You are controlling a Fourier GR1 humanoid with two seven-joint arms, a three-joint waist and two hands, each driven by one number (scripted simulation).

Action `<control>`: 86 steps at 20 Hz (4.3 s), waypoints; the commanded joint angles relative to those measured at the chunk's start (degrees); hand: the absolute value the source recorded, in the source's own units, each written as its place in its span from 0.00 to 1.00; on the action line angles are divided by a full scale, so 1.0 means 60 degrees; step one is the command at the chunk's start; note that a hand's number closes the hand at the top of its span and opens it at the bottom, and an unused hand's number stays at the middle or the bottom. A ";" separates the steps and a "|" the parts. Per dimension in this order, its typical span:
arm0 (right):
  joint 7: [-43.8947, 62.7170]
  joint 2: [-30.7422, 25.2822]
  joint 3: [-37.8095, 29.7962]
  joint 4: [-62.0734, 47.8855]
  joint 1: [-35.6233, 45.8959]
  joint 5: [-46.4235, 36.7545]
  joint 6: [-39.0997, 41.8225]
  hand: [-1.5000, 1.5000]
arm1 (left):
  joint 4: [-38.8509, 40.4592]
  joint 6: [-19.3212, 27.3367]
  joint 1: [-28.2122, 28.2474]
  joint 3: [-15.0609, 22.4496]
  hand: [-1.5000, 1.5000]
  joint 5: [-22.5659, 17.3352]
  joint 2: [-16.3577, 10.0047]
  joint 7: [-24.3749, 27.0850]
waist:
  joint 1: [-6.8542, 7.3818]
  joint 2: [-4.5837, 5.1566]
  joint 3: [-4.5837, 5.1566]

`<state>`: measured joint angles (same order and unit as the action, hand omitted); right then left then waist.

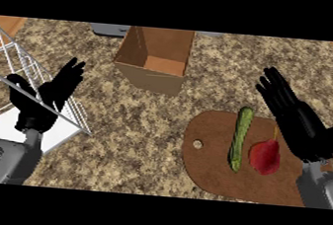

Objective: Pick the pear from the cutting board and place it in the cardboard box

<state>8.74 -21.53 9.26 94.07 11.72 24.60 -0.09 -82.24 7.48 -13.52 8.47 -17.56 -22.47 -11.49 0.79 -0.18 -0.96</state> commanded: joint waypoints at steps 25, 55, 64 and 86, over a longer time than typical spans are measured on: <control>-0.1064 -0.0256 -0.2016 0.0175 -0.4571 -0.5557 -0.5818 0.00 | -0.0185 0.0256 0.1326 -0.0143 0.50 0.0828 -0.1205 0.1369 | -0.0067 0.0051 0.0214; 0.8175 -0.1107 0.1078 0.2704 -0.3224 -0.8367 -0.3005 0.00 | 0.0629 0.0803 0.1090 0.0414 0.50 0.1539 -0.0632 0.2063 | 0.0175 0.0048 0.0160; 0.8312 -0.0706 0.0998 0.2251 -0.2782 -0.8686 -0.2807 0.00 | 0.0383 0.0909 0.0987 0.0272 0.50 0.1516 -0.0652 0.1649 | 0.0043 0.0025 0.0149; 0.7396 0.0316 0.0964 0.0384 -0.2348 -0.9054 -0.2742 0.00 | -0.0373 0.1074 0.2035 0.0116 0.50 0.2451 -0.0158 0.1766 | 0.0060 0.0004 0.0147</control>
<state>54.75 -19.46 16.72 98.84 -2.24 -31.57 -17.24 -81.73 9.58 -10.19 7.81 -4.90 -24.77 3.25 0.22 -0.19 -0.19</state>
